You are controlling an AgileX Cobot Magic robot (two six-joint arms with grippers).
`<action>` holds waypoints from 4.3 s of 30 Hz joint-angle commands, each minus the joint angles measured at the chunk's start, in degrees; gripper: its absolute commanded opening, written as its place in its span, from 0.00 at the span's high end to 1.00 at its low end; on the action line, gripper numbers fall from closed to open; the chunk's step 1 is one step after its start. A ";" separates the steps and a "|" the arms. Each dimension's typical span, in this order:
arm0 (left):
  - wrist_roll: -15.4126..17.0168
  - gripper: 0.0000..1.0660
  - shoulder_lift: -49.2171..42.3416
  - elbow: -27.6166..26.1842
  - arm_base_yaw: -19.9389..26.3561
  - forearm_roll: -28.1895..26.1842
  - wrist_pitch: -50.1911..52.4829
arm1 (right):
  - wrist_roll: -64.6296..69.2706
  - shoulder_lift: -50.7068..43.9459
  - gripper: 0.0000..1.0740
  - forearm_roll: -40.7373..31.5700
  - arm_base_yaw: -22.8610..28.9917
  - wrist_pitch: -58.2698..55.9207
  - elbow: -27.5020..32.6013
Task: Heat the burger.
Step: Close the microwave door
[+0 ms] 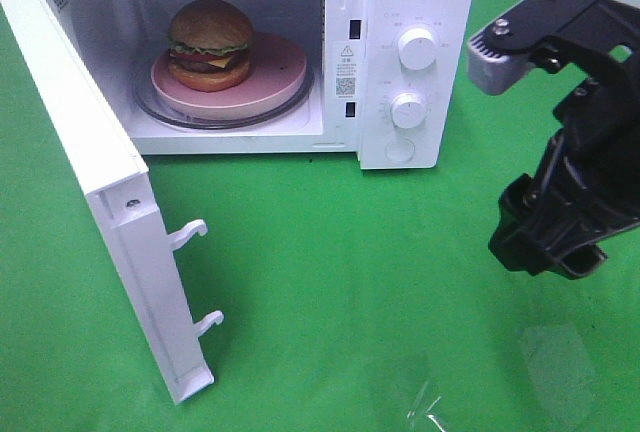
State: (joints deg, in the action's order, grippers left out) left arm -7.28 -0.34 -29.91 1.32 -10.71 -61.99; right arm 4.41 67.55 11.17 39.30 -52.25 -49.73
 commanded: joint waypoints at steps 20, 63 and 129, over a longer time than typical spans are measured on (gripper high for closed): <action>0.06 0.08 -0.86 0.23 -0.29 -0.11 0.63 | -0.92 -26.41 0.28 -2.23 -11.34 -8.37 7.56; 0.06 0.08 -0.86 0.23 -0.29 -0.11 0.63 | -1.89 -69.39 0.29 -5.10 -37.99 -2.69 21.66; 0.69 0.35 5.04 -2.41 -0.29 0.34 10.60 | -1.83 -69.33 0.29 -5.10 -37.99 -2.69 21.66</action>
State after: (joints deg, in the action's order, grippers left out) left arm -6.82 3.09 -31.86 1.32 -10.71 -56.55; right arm 2.92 -0.23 6.19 1.55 -55.46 -28.13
